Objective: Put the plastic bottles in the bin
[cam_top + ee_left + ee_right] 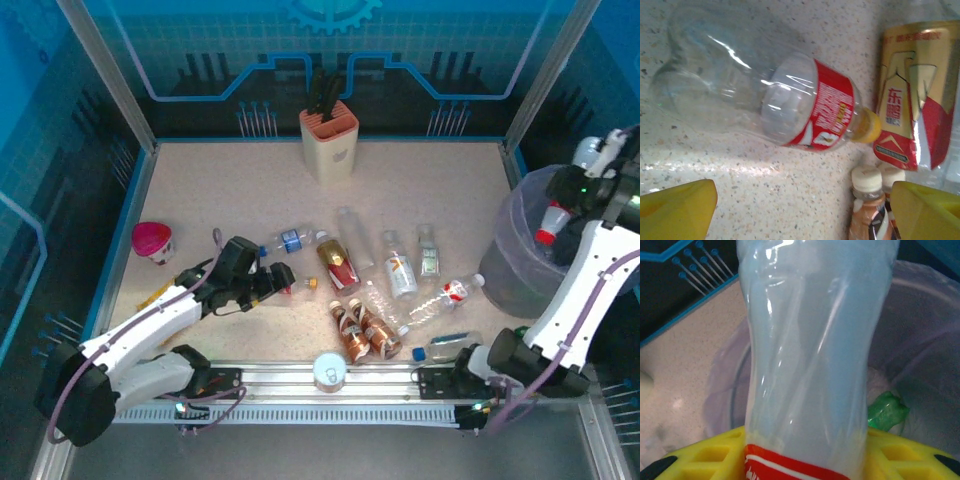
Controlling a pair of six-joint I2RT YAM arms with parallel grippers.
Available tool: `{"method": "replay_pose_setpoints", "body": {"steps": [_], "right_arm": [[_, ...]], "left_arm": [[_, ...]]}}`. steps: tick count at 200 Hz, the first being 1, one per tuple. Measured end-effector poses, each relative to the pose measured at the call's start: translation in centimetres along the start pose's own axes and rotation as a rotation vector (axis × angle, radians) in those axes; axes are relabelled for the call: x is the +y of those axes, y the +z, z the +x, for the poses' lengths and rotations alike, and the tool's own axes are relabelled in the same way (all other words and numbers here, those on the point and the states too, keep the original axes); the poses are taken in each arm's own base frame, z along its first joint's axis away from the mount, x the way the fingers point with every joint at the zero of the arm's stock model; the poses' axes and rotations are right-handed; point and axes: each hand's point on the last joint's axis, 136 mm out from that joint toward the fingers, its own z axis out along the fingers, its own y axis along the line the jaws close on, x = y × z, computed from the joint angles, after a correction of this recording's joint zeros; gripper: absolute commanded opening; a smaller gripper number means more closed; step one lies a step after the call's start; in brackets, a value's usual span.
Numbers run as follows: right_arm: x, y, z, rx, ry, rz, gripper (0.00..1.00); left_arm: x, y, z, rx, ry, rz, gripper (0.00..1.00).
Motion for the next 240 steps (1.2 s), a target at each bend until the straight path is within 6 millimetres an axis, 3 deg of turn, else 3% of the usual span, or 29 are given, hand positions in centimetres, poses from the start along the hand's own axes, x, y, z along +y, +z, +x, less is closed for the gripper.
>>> {"method": "replay_pose_setpoints", "body": {"steps": [24, 43, 87, 143, 162, 193, 240], "right_arm": [[-3.2, 1.2, -0.7, 0.015, 0.122, 0.006, 0.48], [-4.4, 2.3, -0.7, 0.031, 0.172, -0.002, 0.47], [-5.5, 6.0, 0.6, 0.098, 0.22, -0.026, 0.45], [-5.4, 11.1, 5.1, 0.227, 0.223, -0.025, 0.49], [-5.0, 12.0, 6.5, 0.259, 0.216, -0.02, 0.58], [-4.5, 12.5, 7.1, 0.258, 0.203, -0.01, 0.86], [-5.0, 12.3, 7.0, 0.252, 0.185, 0.025, 1.0]], "left_arm": [[0.8, 0.9, -0.2, -0.007, -0.011, -0.035, 0.9], [0.8, 1.5, -0.5, -0.013, -0.013, -0.044, 0.9], [1.2, 3.2, -0.6, 0.001, -0.034, -0.071, 0.9], [0.5, 3.7, -1.2, -0.015, -0.038, -0.042, 0.9], [0.5, 3.8, -1.2, -0.017, -0.038, -0.041, 0.9], [0.4, 3.8, -1.3, -0.021, -0.037, -0.033, 0.87], [0.3, 3.8, -1.5, -0.034, -0.031, -0.032, 0.83]]}}
